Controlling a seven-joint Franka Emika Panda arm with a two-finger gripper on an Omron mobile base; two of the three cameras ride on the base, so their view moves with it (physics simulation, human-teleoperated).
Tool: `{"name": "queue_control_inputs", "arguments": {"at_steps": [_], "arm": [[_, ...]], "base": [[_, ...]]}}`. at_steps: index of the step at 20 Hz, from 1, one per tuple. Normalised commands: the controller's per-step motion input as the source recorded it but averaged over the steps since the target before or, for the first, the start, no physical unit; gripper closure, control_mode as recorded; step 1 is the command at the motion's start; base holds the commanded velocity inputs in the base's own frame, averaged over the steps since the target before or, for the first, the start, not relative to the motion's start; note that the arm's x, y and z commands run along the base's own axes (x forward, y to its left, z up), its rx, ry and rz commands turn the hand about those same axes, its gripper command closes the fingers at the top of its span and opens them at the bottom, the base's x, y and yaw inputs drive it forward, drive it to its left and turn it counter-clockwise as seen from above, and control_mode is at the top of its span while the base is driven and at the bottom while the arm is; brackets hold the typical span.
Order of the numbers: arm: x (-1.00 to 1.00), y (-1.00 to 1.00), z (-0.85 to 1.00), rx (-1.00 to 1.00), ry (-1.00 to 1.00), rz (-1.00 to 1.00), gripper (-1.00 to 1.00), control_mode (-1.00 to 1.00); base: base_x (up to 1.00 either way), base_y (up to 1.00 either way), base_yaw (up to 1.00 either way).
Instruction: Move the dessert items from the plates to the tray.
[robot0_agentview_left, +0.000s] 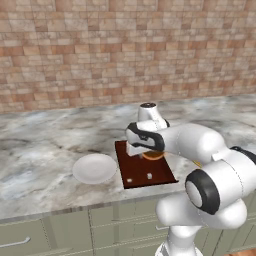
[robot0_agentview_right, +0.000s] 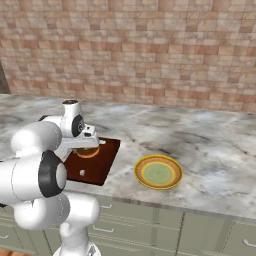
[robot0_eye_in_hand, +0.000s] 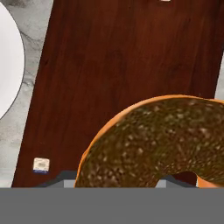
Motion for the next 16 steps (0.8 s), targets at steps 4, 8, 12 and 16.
{"name": "queue_control_inputs", "arguments": {"at_steps": [4, 8, 12, 16], "arm": [[0.00, 0.19, 0.00, 0.00, 0.00, 0.02, 1.00, -1.00], [0.11, 0.00, 0.00, 0.00, 0.00, 0.00, 1.00, -1.00], [0.06, 0.00, -0.08, 0.00, 0.00, 0.00, 1.00, -1.00], [0.09, 0.04, -0.20, 0.00, 0.00, 0.00, 1.00, -1.00]], "base": [[0.00, 0.00, 0.00], [0.00, 0.00, 0.00], [0.00, 0.00, 0.00], [0.00, 0.00, 0.00]]}}
